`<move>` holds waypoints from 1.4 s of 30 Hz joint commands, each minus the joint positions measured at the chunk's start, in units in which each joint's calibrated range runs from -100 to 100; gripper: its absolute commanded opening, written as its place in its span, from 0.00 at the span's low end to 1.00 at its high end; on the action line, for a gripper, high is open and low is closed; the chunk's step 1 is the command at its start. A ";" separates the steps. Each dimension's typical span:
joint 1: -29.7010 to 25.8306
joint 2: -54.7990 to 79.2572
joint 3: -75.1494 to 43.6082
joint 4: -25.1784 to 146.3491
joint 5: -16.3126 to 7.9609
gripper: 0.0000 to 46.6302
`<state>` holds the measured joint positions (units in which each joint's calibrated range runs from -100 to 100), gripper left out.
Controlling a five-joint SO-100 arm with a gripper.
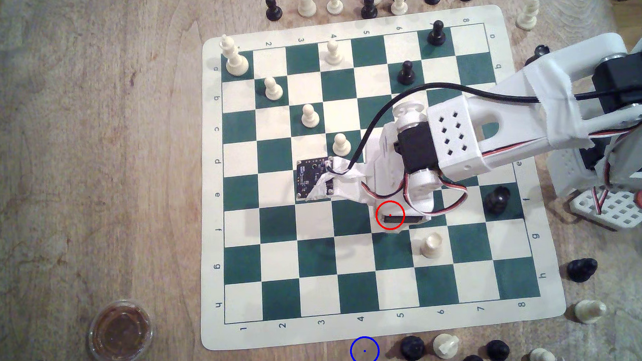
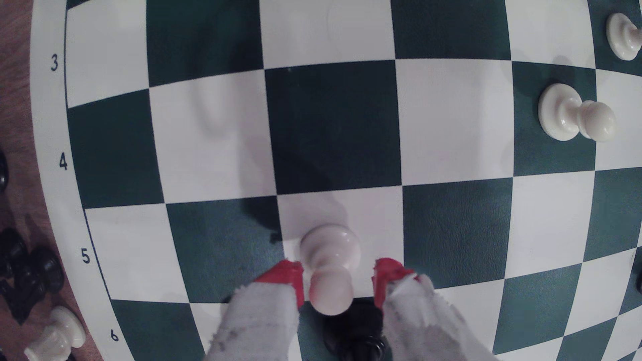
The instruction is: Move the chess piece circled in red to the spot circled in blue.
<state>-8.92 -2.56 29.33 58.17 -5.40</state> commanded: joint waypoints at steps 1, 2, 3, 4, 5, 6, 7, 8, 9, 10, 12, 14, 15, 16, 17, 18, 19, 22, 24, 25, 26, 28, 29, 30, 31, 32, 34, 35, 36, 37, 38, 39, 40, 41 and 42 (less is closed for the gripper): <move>-0.50 -0.33 -3.67 -0.84 0.34 0.17; -0.50 -0.33 -3.67 -0.84 0.34 0.16; -0.50 -0.42 -3.67 -0.84 0.34 0.16; -0.66 -0.92 -3.67 -0.84 0.39 0.14; -0.66 -1.18 -3.67 -0.84 0.39 0.12; -0.66 -1.43 -3.67 -0.84 0.39 0.10; -0.66 -1.69 -3.67 -0.84 0.39 0.09; -0.66 -2.20 -3.58 -0.84 0.39 0.06; -0.66 -2.79 -3.58 -0.76 0.39 0.01; -0.66 -3.47 -3.58 -0.67 0.39 0.01; -0.58 -5.25 -3.58 -0.02 0.39 0.01; -0.89 -8.65 -4.12 1.29 0.24 0.01; -1.13 -9.75 -4.39 1.87 0.20 0.01; -1.44 -10.86 -5.03 2.68 0.15 0.01; -2.14 -12.30 -6.75 4.40 0.15 0.01; -2.54 -12.81 -7.57 5.06 0.15 0.01; -3.00 -13.23 -8.75 5.88 0.10 0.01; -6.29 -13.15 -12.83 6.78 0.15 0.01; -8.09 -10.94 -16.27 7.27 0.63 0.00; -9.03 -9.58 -18.08 7.35 0.83 0.00; -10.83 -6.02 -22.44 7.35 1.17 0.00; -12.31 -2.79 -26.88 7.52 1.27 0.00; -13.09 -1.18 -29.05 7.68 1.27 0.00; -14.82 1.54 -32.86 8.01 1.27 0.00; -15.68 2.81 -34.59 8.09 1.27 0.00; -16.61 4.34 -36.31 8.09 1.27 0.00; -17.94 7.22 -39.12 8.17 1.27 0.00; -18.96 10.20 -41.93 8.58 1.27 0.00; -19.59 11.72 -43.29 8.66 1.22 0.00; -20.06 13.00 -44.38 8.66 1.17 0.00; -21.15 15.29 -46.46 8.66 1.07 0.00; -21.62 16.39 -47.64 8.66 1.07 0.00; -22.09 17.41 -48.73 8.66 1.07 0.00; -22.48 18.51 -49.82 8.66 1.07 0.00; -22.72 19.36 -50.63 8.66 1.07 0.00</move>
<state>-29.94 14.96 -12.79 66.61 -4.22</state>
